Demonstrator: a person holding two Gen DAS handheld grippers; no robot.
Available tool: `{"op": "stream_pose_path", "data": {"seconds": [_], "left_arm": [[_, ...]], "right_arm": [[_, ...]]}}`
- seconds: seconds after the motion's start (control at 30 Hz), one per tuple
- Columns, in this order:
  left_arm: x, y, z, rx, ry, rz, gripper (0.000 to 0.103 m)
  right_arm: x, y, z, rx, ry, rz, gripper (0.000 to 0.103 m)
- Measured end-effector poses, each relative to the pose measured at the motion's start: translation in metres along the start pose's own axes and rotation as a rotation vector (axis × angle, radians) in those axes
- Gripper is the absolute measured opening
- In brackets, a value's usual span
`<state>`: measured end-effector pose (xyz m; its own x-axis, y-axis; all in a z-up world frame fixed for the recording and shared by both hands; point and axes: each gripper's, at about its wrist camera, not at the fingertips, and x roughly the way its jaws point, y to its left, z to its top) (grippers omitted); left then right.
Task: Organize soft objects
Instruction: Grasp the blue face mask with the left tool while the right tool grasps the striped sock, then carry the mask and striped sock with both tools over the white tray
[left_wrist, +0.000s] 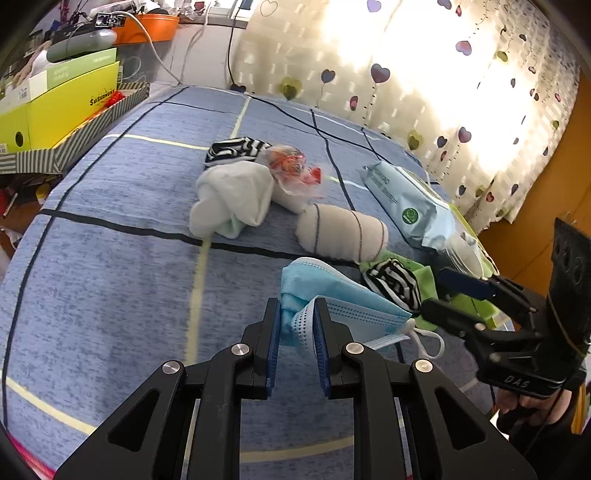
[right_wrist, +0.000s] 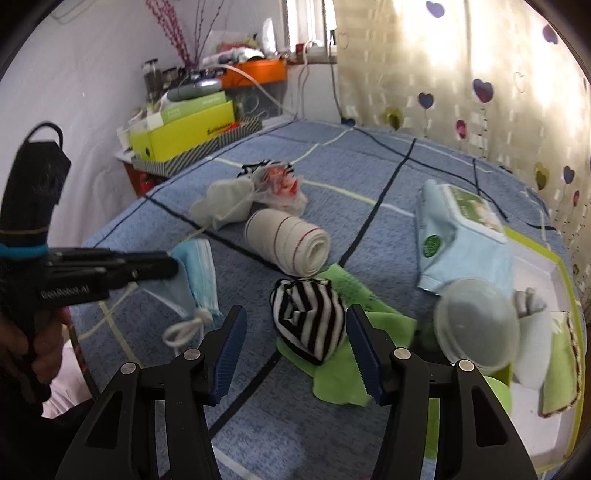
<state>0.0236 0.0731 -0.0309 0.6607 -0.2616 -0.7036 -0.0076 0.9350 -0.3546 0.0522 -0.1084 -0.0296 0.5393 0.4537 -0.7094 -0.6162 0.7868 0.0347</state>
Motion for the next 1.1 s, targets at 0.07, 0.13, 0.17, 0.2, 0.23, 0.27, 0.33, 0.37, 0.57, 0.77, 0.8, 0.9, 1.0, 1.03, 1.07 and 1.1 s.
{"op": "stream_pose_path", "data": {"seconds": [0.07,0.13,0.17,0.2,0.23,0.27,0.33,0.37,0.57,0.77,0.8,0.9,1.0,1.03,1.07,1.1], "left_arm": [[0.0,0.001,0.0,0.003,-0.004,-0.009,0.018],[0.0,0.002,0.001,0.006,-0.005,-0.017,0.018],[0.0,0.003,0.001,0.007,-0.006,-0.02,0.018],[0.001,0.003,0.001,0.007,-0.005,-0.024,0.018],[0.001,0.004,0.002,0.006,-0.007,-0.03,0.018],[0.001,0.004,0.002,0.008,-0.008,-0.033,0.018],[0.001,0.006,0.004,0.008,-0.009,-0.039,0.018],[0.001,0.007,0.003,0.006,-0.01,-0.042,0.018],[0.001,0.009,0.005,-0.001,-0.01,-0.05,0.018],[0.0,0.004,0.008,0.014,-0.021,-0.062,0.018],[0.0,0.002,0.009,0.019,-0.022,-0.063,0.018],[-0.003,-0.005,0.011,0.034,-0.032,-0.07,0.018],[-0.005,-0.013,0.014,0.054,-0.045,-0.077,0.018],[-0.006,-0.017,0.016,0.06,-0.048,-0.079,0.018],[-0.006,-0.02,0.017,0.067,-0.051,-0.081,0.018],[-0.006,-0.023,0.019,0.074,-0.054,-0.082,0.018]], "right_arm": [[0.008,0.002,0.001,-0.005,0.017,-0.001,0.055],[0.015,0.003,0.002,-0.011,0.03,-0.006,0.055],[0.019,0.003,0.003,-0.012,0.039,-0.01,0.055],[0.023,0.003,0.003,-0.013,0.046,-0.017,0.054],[0.026,0.003,0.004,-0.015,0.054,-0.023,0.053],[0.029,0.003,0.004,-0.017,0.061,-0.028,0.052],[0.035,0.003,0.004,-0.023,0.076,-0.042,0.043],[0.039,0.003,0.004,-0.026,0.086,-0.051,0.042],[0.048,0.002,0.003,-0.037,0.106,-0.083,0.017],[0.032,0.001,0.006,-0.032,0.057,-0.074,0.013],[0.028,0.001,0.006,-0.029,0.045,-0.071,0.013],[0.016,0.001,0.007,-0.019,0.017,-0.057,0.013],[0.002,-0.001,0.007,-0.006,-0.013,-0.05,0.013],[-0.003,-0.002,0.007,-0.003,-0.025,-0.049,0.013],[-0.007,-0.003,0.007,-0.001,-0.034,-0.049,0.013],[-0.011,-0.004,0.007,0.003,-0.045,-0.046,0.013]]}}
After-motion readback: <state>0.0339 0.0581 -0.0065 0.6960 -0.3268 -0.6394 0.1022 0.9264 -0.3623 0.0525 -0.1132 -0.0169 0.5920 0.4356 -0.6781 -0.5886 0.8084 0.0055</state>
